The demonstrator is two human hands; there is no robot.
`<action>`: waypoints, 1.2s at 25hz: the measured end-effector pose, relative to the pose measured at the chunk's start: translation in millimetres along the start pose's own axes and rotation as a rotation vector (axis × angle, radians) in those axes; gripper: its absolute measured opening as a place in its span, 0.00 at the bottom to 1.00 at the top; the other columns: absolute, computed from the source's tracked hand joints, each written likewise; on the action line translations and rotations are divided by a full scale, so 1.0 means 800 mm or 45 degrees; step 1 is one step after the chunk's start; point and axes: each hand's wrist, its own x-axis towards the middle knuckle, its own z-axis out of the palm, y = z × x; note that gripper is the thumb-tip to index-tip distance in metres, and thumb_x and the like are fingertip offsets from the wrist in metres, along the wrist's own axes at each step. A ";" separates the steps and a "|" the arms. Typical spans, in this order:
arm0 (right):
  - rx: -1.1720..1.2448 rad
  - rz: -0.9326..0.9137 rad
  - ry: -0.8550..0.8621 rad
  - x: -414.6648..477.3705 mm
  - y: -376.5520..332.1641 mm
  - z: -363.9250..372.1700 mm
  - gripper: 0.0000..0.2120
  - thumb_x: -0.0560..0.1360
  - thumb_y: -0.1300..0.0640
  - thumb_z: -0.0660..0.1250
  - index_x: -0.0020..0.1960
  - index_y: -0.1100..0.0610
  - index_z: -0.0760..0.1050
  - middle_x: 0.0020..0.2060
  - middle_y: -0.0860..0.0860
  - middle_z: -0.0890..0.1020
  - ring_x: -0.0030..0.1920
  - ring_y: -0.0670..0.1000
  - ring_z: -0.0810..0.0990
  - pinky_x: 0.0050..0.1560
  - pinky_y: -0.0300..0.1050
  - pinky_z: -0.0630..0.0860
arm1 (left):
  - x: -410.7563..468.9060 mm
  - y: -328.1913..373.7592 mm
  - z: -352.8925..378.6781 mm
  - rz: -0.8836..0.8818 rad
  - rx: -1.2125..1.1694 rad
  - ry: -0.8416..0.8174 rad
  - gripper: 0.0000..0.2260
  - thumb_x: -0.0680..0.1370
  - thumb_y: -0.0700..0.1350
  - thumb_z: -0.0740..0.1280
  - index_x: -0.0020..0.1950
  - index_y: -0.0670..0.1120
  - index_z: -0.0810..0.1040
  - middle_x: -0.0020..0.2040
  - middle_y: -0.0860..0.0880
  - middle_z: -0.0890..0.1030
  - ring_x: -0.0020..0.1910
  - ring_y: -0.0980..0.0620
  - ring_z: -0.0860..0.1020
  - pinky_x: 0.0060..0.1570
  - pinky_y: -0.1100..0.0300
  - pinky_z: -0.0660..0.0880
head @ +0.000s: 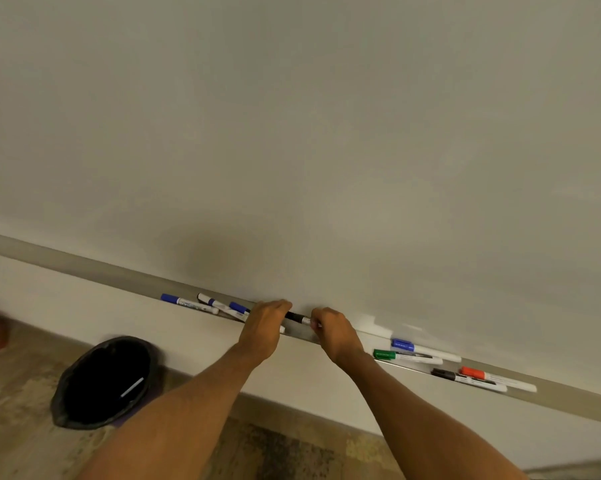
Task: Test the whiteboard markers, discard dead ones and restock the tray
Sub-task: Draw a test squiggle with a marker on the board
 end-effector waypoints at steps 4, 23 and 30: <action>0.004 -0.020 -0.025 0.022 -0.015 0.024 0.08 0.71 0.68 0.60 0.43 0.57 0.73 0.45 0.55 0.78 0.45 0.56 0.76 0.44 0.49 0.74 | -0.003 -0.016 -0.002 -0.030 0.076 -0.031 0.19 0.75 0.30 0.61 0.63 0.42 0.76 0.57 0.45 0.80 0.56 0.44 0.77 0.59 0.57 0.68; -0.208 -0.053 0.167 -0.014 0.005 0.025 0.13 0.78 0.57 0.60 0.61 0.56 0.75 0.55 0.54 0.80 0.55 0.56 0.77 0.55 0.50 0.72 | -0.009 0.002 0.013 -0.178 0.329 -0.265 0.21 0.79 0.43 0.64 0.72 0.47 0.65 0.71 0.49 0.70 0.71 0.51 0.65 0.75 0.51 0.51; -0.433 -0.053 0.150 -0.062 0.055 0.009 0.17 0.78 0.47 0.58 0.58 0.56 0.77 0.55 0.54 0.81 0.55 0.55 0.80 0.58 0.52 0.75 | -0.011 0.079 0.031 -0.060 0.313 -0.347 0.21 0.83 0.52 0.55 0.74 0.47 0.62 0.74 0.48 0.65 0.74 0.51 0.60 0.75 0.49 0.47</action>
